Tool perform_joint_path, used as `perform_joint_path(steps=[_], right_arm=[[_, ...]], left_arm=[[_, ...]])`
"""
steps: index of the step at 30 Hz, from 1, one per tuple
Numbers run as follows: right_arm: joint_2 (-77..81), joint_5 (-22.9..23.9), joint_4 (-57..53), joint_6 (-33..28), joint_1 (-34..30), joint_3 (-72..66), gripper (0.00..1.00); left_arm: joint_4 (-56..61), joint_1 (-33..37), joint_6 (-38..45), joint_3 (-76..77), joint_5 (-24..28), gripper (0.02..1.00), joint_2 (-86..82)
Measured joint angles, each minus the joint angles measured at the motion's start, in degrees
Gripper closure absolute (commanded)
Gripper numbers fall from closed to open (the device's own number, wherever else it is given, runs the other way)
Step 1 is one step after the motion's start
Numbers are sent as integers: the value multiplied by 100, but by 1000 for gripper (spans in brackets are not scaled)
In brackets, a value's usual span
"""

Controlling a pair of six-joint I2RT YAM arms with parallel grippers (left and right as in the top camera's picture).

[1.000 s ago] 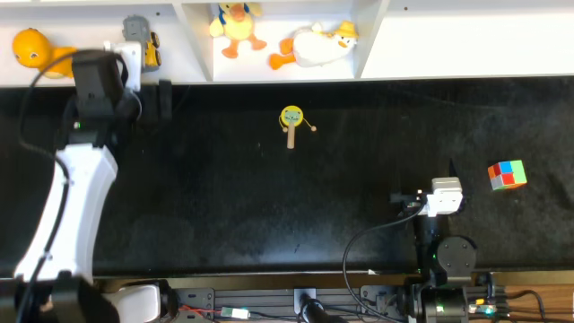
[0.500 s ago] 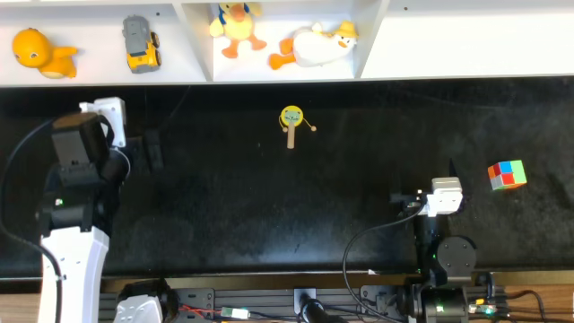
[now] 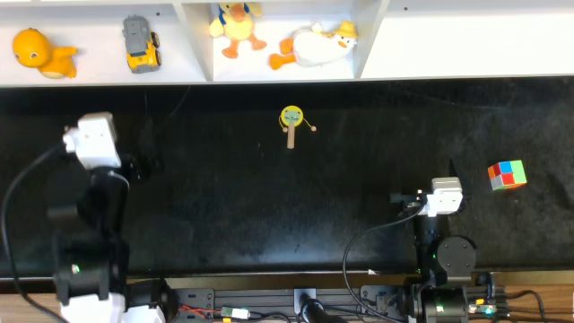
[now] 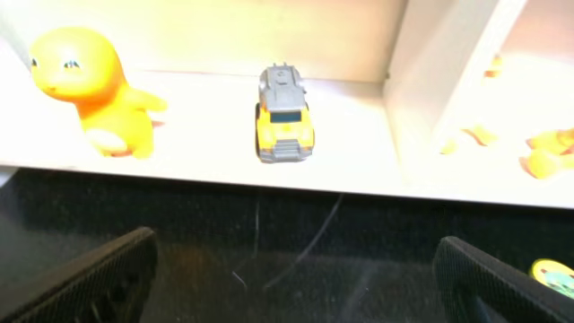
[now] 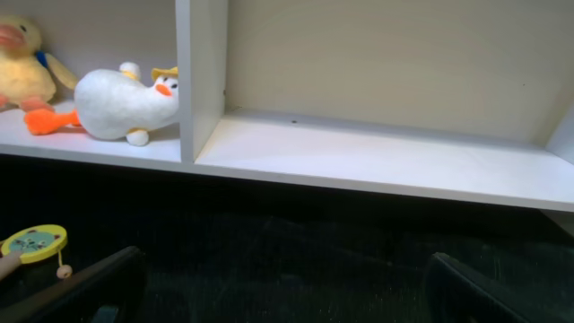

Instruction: Store Toys

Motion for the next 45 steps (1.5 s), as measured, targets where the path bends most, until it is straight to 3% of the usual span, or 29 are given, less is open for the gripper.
perform_joint_path(steps=[5,11,26,34,45], right_arm=[[0,0,2,2,0,0,7],[0,0,4,2,0,0,7],[0,2,0,0,0,0,5],[0,0,2,2,0,0,5],[0,2,2,0,0,0,5]], left_arm=[[1445,-317,-28,-1182,-20,20,-1003],[1478,-1064,-28,-1749,-586,20,-1961],[1832,-1119,-44,-3154,-968,20,-3735],[787,-1067,-44,-3239,-1174,20,-3751],[769,-1049,90,-3248,-1176,20,-3755]])
